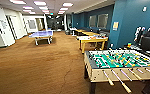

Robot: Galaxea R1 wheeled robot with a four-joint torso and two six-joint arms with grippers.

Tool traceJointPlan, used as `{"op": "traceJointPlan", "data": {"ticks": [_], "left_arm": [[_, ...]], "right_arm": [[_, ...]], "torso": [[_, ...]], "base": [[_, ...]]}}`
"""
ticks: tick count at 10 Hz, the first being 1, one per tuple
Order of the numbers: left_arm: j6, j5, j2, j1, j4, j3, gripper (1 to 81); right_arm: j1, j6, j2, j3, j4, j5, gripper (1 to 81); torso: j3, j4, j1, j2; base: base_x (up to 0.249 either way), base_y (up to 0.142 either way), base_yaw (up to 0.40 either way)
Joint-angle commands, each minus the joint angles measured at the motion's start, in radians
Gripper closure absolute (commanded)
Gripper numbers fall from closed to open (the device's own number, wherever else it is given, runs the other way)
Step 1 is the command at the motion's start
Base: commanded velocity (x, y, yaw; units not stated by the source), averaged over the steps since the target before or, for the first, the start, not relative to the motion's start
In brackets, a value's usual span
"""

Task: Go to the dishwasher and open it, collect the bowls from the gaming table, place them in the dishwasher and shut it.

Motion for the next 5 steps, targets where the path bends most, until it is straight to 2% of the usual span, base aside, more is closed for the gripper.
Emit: {"op": "traceJointPlan", "data": {"ticks": [1, 5], "left_arm": [[0.003, 0.057, -0.010, -0.042, -0.010, -0.003, 1.0], [0.003, 0.057, -0.010, -0.044, -0.010, -0.003, 1.0]], "right_arm": [[0.045, -0.004, 0.005, 0.005, -0.013, -0.045, 1.0], [0.045, -0.004, 0.005, 0.005, -0.015, -0.045, 1.0]], "torso": [[0.000, 0.000, 0.000, 0.000], [0.000, 0.000, -0.002, 0.000]], "base": [[0.108, 0.088, 0.000], [0.108, 0.088, 0.000]]}}
